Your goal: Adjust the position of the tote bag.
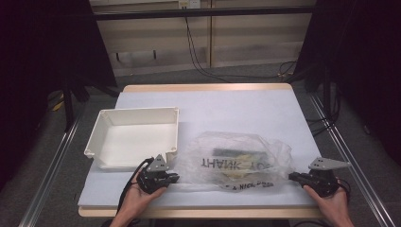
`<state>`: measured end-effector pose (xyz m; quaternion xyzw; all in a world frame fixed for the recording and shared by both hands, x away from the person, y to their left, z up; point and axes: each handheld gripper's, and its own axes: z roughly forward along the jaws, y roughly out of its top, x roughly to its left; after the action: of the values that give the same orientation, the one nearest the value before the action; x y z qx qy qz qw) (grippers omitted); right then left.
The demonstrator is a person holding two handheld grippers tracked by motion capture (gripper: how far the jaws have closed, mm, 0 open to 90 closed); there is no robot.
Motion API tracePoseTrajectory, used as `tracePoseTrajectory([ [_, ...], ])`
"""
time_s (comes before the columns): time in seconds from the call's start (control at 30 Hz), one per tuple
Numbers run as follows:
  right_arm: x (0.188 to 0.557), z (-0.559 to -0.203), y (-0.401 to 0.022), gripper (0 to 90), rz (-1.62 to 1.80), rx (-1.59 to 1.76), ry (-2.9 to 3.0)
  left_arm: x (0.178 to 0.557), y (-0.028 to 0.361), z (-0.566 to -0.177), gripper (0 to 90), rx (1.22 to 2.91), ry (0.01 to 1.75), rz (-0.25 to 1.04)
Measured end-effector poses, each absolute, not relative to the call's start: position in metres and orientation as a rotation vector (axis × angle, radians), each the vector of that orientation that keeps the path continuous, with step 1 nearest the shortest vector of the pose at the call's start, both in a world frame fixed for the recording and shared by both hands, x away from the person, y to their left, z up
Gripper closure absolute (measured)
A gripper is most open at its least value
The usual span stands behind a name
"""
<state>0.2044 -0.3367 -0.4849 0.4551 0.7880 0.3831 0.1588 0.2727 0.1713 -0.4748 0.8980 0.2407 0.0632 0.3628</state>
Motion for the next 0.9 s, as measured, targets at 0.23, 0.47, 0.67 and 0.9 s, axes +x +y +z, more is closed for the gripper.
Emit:
tracePoseTrajectory([
  [0.23,0.188,-0.469,-0.343,67.3,1.266,1.265,2.145,0.266,0.180,-0.461,74.7,2.165,0.598,0.123],
  [0.47,0.172,-0.452,-0.343,53.5,1.377,1.198,2.089,0.257,0.179,-0.449,64.7,2.111,0.582,0.147],
  [0.67,0.162,-0.438,-0.342,44.4,1.428,1.158,2.057,0.250,0.176,-0.437,61.2,2.066,0.537,0.162],
  [0.9,0.149,-0.423,-0.343,35.3,1.500,1.115,2.014,0.246,0.176,-0.425,57.9,2.011,0.517,0.166],
])
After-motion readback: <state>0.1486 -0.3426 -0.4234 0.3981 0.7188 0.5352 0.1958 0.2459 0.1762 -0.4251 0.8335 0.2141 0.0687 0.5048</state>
